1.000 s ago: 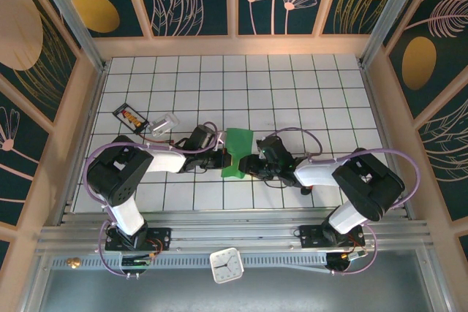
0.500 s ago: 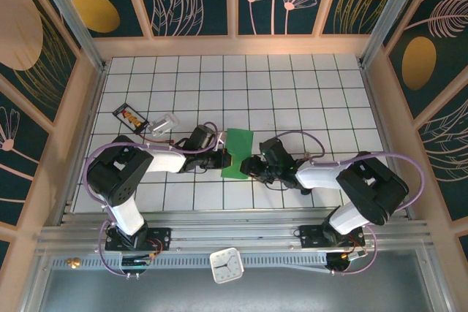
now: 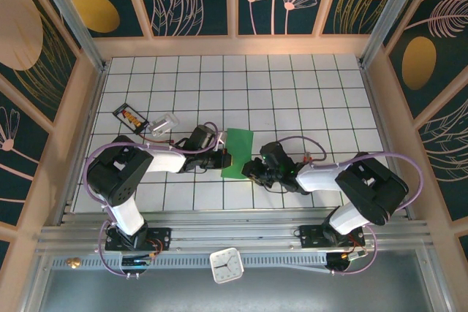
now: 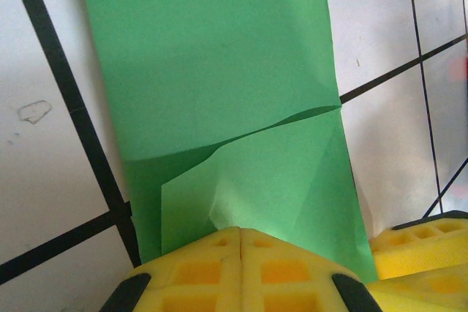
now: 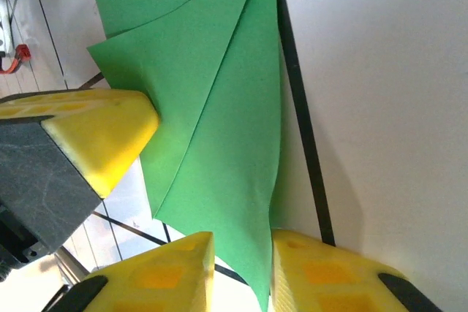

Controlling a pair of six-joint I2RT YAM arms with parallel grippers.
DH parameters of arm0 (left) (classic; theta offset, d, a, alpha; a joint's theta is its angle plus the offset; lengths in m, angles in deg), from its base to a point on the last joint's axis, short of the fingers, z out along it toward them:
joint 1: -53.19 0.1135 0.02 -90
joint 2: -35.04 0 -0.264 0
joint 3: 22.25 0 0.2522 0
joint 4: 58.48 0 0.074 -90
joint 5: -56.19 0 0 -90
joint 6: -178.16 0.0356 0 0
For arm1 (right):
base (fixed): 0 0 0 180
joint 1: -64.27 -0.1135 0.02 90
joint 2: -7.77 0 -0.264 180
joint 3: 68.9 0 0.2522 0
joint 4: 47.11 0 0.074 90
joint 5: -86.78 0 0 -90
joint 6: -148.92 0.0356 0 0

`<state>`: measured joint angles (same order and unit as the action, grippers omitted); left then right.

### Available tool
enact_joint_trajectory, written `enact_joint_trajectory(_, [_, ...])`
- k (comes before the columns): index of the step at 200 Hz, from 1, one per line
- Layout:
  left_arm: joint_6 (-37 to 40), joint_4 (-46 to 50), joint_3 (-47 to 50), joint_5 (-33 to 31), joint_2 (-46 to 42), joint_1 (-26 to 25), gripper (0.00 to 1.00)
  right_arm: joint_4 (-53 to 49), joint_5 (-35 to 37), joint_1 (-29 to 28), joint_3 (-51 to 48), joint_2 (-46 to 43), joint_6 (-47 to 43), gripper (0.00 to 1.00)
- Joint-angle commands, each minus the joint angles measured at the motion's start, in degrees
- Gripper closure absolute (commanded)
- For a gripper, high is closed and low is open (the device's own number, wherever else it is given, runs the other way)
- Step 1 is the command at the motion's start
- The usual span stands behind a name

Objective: Fold a paper plane with a square sheet of paper (pick it up from the middle)
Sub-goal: Turn over the paper at the center of the table.

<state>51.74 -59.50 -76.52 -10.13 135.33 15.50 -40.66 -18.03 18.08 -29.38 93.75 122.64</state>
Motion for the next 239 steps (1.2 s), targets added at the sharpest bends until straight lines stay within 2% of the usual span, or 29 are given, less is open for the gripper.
enact_joint_trajectory(1, [0.9,2.6,0.2,0.6,-0.2,0.3,1.00,2.0,2.4,-0.5,-0.9,-0.2,1.7,0.82])
enact_joint_trajectory(27, [-0.4,1.7,-0.4,1.2,-1.1,0.3,1.00,0.0,5.2,-0.3,-0.6,-1.3,-0.4,0.97])
enact_joint_trajectory(34, [-1.3,1.0,-0.7,1.8,-1.6,0.3,0.94,-1.1,5.7,0.1,-0.1,-1.7,-1.6,1.00])
enact_joint_trajectory(49, [-3.8,-1.6,-0.9,4.3,-3.7,0.3,0.77,-5.8,7.8,0.9,1.6,-3.2,-5.7,1.00])
enact_joint_trajectory(61, [-6.4,-4.6,-0.9,6.4,-5.6,0.3,0.68,-11.1,9.9,2.1,3.2,-5.2,-9.7,1.00])
enact_joint_trajectory(82, [-9.3,-8.3,-1.0,8.1,-9.7,0.3,0.56,-20.6,13.0,5.2,6.4,-10.0,-17.7,1.00])
enact_joint_trajectory(100, [-10.0,-8.7,-1.0,7.0,-13.5,1.0,0.46,-31.5,15.4,7.9,11.9,-13.1,-26.6,1.00])
enact_joint_trajectory(113, [-9.9,-8.2,-0.7,5.3,-16.0,1.8,0.41,-40.3,20.8,8.0,17.4,-14.0,-33.5,1.00])
enact_joint_trajectory(135, [-9.6,-5.3,-0.8,2.4,-18.5,3.5,0.41,-51.6,28.8,5.8,26.9,-12.8,-41.0,1.00])
enact_joint_trajectory(161, [-11.0,-3.5,0.3,0.8,-19.5,6.0,0.42,-58.7,32.6,0.7,33.9,-7.1,-43.8,1.00])
enact_joint_trajectory(200, [-16.4,-4.0,5.8,-3.6,-22.3,9.6,0.42,-55.2,28.7,-7.7,34.0,1.6,-42.6,1.00])
enact_joint_trajectory(239, [-18.4,-3.2,8.4,-3.2,-23.0,11.4,0.46,-47.8,21.8,-13.5,34.1,8.4,-43.2,1.00])
